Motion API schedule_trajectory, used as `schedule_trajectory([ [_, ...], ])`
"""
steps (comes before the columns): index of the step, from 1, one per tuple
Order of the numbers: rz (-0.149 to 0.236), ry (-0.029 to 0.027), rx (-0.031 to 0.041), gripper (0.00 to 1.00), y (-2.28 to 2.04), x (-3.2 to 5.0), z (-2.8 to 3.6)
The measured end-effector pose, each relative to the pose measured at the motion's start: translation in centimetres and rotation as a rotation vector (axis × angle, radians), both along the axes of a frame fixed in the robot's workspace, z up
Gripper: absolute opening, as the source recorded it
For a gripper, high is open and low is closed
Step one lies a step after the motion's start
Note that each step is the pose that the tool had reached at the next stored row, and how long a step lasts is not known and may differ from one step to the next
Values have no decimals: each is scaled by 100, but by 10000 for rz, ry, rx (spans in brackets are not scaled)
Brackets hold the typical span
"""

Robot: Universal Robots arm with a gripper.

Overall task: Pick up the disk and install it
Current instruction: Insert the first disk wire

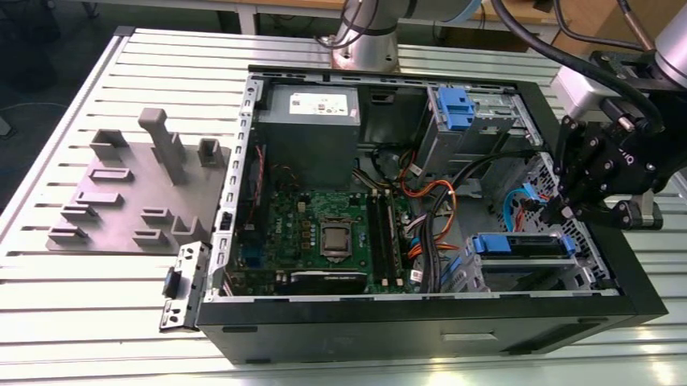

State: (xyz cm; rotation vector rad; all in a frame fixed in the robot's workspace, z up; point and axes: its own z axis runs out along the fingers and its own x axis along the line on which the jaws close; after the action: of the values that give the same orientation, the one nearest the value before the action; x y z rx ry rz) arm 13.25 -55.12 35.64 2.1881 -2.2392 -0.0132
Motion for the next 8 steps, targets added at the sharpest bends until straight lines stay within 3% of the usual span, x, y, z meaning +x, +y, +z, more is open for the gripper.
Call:
schedule_trajectory([
  [8,0,0,1,11,3,1,0],
])
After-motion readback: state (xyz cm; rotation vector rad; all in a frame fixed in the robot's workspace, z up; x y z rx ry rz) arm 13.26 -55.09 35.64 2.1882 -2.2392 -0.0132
